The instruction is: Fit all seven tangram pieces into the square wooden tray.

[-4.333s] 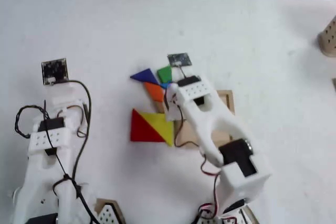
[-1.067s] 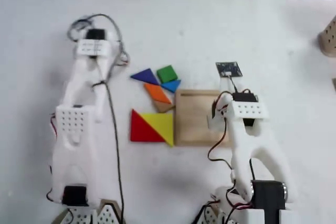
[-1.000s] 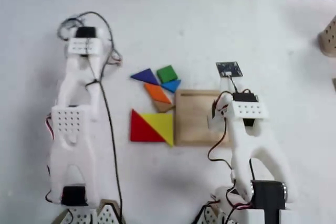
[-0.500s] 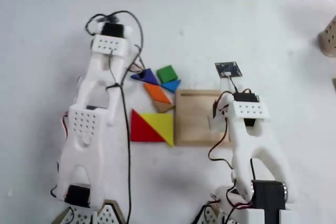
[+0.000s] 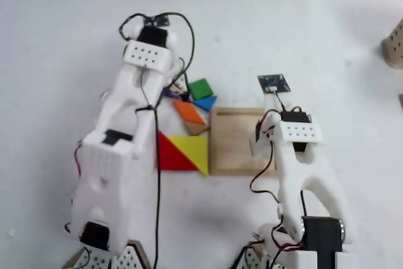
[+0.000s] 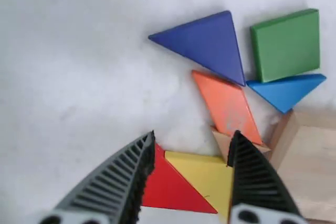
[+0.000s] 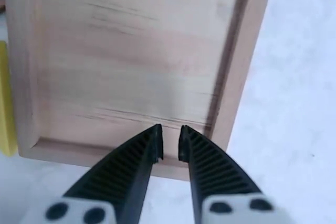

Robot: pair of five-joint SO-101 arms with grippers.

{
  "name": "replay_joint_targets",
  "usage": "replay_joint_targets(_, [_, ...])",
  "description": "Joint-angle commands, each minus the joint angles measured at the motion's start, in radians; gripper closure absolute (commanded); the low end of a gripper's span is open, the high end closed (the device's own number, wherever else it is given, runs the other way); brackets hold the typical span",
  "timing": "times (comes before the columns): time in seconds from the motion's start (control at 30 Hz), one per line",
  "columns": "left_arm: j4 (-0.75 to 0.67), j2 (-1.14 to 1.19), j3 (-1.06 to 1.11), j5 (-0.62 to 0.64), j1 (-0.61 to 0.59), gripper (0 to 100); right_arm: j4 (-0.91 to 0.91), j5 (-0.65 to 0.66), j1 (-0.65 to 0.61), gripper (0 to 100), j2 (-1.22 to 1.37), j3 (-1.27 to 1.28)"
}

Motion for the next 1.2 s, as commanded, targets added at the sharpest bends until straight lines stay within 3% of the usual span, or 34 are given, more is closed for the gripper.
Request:
replay_joint_targets(0.0, [-0.173,-0.196,0.203,-0.003,-0.002,76,-0.012,0.011,0.002,94.3,-0.01,-0.025])
replay_joint_targets(0.2, [-0.546,-0.225,0.476,0.147,-0.015,76,-0.01,0.011,0.001,94.3,-0.008,-0.021])
replay_joint_targets(0.43, [-0.657,-0.223,0.512,0.379,0.016,76,-0.01,0.011,0.001,94.3,-0.008,-0.02])
replay_joint_targets(0.6, [-0.781,-0.222,0.66,0.396,0.054,76,-0.01,0.011,0.001,94.3,-0.007,-0.018])
replay_joint_targets(0.77, [-0.795,-0.225,0.733,0.397,0.021,76,-0.01,0.011,0.001,94.3,-0.007,-0.018])
replay_joint_targets(1.17, [-0.738,-0.231,0.678,0.399,-0.2,77,-0.012,0.011,0.001,94.3,-0.007,-0.018])
